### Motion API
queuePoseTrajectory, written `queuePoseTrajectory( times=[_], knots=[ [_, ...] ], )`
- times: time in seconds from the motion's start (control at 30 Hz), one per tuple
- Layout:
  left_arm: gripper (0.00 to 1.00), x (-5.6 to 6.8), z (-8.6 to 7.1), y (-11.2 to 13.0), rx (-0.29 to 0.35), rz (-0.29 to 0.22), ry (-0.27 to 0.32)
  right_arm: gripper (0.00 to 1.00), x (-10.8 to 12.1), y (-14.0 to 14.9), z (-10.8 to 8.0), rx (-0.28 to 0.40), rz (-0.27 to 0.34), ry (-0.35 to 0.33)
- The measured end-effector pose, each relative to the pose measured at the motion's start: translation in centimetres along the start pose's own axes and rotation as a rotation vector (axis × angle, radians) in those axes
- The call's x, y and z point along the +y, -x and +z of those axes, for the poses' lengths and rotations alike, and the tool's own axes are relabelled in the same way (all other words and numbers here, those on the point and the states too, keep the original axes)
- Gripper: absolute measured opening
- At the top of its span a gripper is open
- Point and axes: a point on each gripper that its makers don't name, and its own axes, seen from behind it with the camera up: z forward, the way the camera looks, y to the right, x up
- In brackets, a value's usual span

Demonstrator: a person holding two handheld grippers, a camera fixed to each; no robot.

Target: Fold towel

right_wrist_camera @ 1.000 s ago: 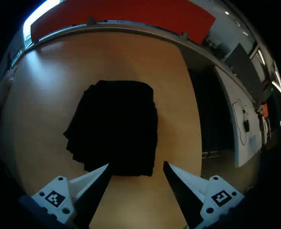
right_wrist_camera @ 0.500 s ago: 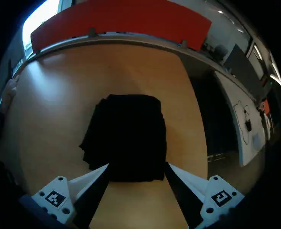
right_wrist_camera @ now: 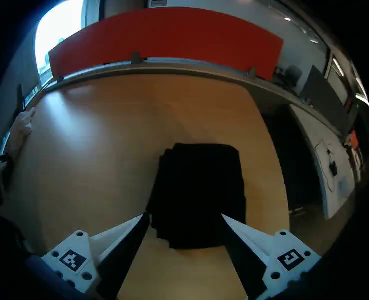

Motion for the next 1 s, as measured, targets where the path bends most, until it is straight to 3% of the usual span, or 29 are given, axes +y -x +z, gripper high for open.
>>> queuePoseTrajectory(
  times=[0.23,0.57,1.0],
  knots=[
    [0.93,0.1,0.2,-0.5,0.013,-0.005,0.003,1.00,-2.7,-1.8,-0.6,0.089,0.036,-0.017],
    [0.93,-0.3,0.3,-1.7,0.042,-0.029,-0.003,1.00,-5.5,-6.1,-2.5,0.287,0.102,-0.034],
    [0.93,-0.7,0.3,-4.1,0.118,-0.054,-0.019,1.00,-8.8,-11.1,-5.2,0.509,0.087,-0.029]
  ],
)
